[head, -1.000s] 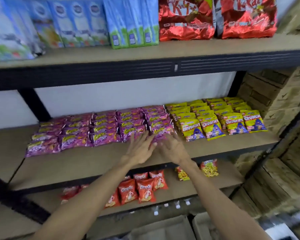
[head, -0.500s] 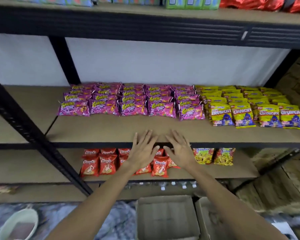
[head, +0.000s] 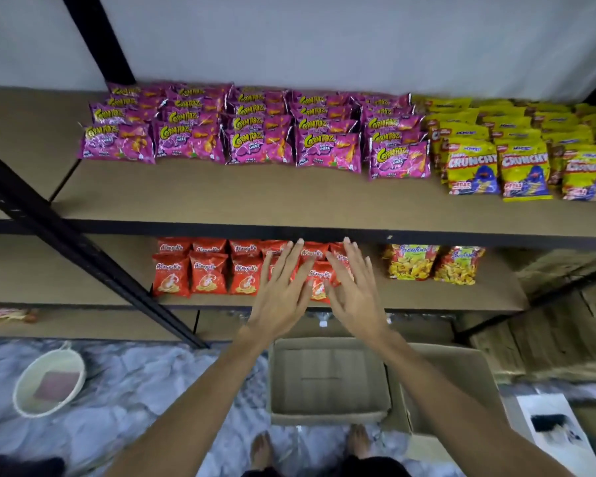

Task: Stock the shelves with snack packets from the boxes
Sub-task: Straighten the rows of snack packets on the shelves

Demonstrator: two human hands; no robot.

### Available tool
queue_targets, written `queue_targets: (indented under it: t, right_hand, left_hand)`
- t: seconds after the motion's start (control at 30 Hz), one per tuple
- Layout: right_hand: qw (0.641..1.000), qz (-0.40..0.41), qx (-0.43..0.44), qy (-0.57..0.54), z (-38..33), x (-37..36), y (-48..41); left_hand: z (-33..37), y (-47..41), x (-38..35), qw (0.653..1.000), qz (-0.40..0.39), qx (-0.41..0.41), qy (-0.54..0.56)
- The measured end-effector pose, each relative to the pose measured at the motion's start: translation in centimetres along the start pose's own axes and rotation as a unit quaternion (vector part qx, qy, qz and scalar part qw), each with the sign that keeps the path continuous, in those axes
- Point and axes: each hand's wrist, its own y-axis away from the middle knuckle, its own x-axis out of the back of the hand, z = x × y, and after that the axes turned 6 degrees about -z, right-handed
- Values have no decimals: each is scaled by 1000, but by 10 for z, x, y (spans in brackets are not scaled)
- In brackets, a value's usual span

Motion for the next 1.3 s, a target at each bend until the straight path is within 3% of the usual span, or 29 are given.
queue_targets:
  t: [0.33,0.5,0.93,1.3]
  right_hand:
    - [996,-49,-16,-68,44,-87,23]
    - [995,-39,-8,-89,66,-126,-1]
    - [992,-21,124,-21,94,-202,-80]
    - [990,6,143,-20,77,-248,-95]
  left_hand:
    - [-36,27,-86,998,-41,35,39]
    - [-69,8,-124,998,-14,48,31]
    - [-159,-35,-171,995,87,10,-42]
    - [-202,-8,-194,991,115,63,-34]
